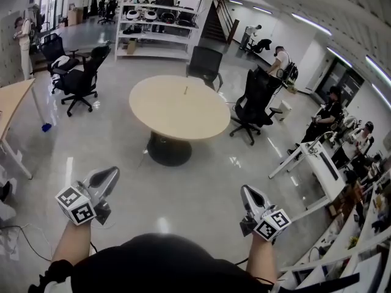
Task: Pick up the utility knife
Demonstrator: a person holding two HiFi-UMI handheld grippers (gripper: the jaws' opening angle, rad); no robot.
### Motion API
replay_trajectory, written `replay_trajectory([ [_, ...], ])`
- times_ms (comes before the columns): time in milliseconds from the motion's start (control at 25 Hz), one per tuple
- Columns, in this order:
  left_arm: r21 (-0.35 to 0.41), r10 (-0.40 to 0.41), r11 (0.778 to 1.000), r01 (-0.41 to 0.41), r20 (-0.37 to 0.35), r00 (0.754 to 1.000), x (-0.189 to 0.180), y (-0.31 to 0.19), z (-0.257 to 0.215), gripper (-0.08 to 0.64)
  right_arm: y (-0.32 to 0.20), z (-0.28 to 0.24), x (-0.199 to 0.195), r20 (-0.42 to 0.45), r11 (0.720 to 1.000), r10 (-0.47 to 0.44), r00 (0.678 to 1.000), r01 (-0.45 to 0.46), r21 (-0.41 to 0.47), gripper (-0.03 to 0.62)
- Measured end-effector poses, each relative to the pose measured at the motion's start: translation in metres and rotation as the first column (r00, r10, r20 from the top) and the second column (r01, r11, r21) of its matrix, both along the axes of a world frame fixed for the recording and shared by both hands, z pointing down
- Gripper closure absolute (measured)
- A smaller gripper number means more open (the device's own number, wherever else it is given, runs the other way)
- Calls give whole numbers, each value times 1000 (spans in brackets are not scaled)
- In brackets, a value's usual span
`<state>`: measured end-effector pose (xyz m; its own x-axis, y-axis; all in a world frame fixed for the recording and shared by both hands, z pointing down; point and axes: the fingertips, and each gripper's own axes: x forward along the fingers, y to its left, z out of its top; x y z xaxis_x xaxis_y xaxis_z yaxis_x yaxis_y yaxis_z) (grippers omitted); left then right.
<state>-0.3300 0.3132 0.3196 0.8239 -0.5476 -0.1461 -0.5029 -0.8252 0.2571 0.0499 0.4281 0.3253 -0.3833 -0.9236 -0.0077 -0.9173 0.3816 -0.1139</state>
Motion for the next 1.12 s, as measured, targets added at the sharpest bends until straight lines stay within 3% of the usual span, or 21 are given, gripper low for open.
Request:
replay_trajectory([
  [280, 10, -11, 1000, 11, 8, 1000, -49, -63, 3, 572, -70, 2, -50, -19, 1000, -17, 1000, 17, -25, 577],
  [560, -2, -20, 1000, 20, 19, 1000, -60, -98, 20, 572, -116, 11, -61, -27, 997, -40, 999, 39, -60, 577],
  [800, -13, -46, 999, 46, 38, 998, -36, -125, 29, 572, -157, 25, -36, -10, 996, -68, 998, 67, -67, 577],
  [1120, 11, -146, 989, 146, 46, 988, 47, -168, 15, 572, -238, 28, 54, 13, 986, -157, 987, 158, -48, 577],
])
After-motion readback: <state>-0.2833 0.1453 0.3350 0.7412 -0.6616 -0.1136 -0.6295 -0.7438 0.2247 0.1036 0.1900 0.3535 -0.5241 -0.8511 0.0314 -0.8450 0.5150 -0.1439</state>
